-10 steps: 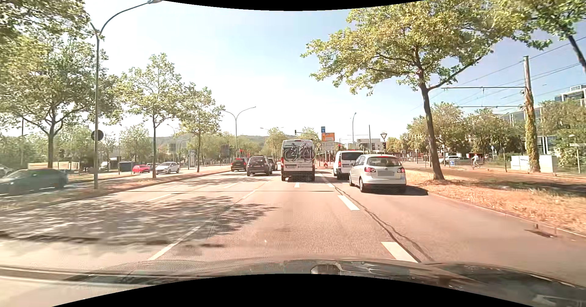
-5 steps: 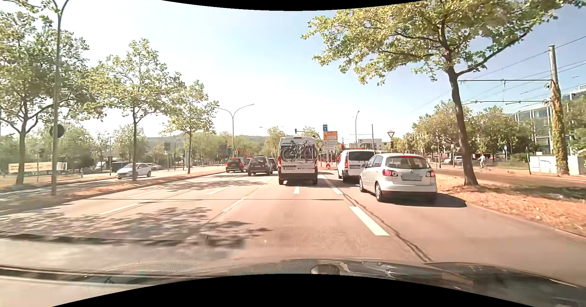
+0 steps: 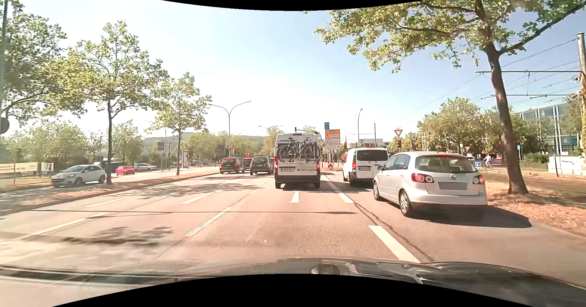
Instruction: Follow the waypoints while adhering to traffic rules and regulations
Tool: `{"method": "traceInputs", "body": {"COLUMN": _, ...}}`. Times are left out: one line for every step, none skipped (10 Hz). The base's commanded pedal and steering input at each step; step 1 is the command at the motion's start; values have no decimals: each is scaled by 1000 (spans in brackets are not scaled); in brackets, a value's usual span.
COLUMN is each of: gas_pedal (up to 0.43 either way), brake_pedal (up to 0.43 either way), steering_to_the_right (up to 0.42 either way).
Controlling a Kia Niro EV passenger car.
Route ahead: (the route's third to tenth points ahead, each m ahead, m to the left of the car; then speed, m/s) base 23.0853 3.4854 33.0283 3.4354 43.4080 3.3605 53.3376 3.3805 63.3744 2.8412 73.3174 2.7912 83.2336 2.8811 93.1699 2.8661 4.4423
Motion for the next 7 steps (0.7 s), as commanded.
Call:
{"method": "traceInputs", "body": {"gas_pedal": 0, "brake_pedal": 110, "steering_to_the_right": -2}}
{"method": "traceInputs", "body": {"gas_pedal": 0, "brake_pedal": 110, "steering_to_the_right": -2}}
{"method": "traceInputs", "body": {"gas_pedal": 0, "brake_pedal": 116, "steering_to_the_right": -2}}
{"method": "traceInputs", "body": {"gas_pedal": 0, "brake_pedal": 116, "steering_to_the_right": -2}}
{"method": "traceInputs", "body": {"gas_pedal": 0, "brake_pedal": 116, "steering_to_the_right": -1}}
{"method": "traceInputs", "body": {"gas_pedal": 0, "brake_pedal": 122, "steering_to_the_right": -2}}
{"method": "traceInputs", "body": {"gas_pedal": 0, "brake_pedal": 116, "steering_to_the_right": -1}}
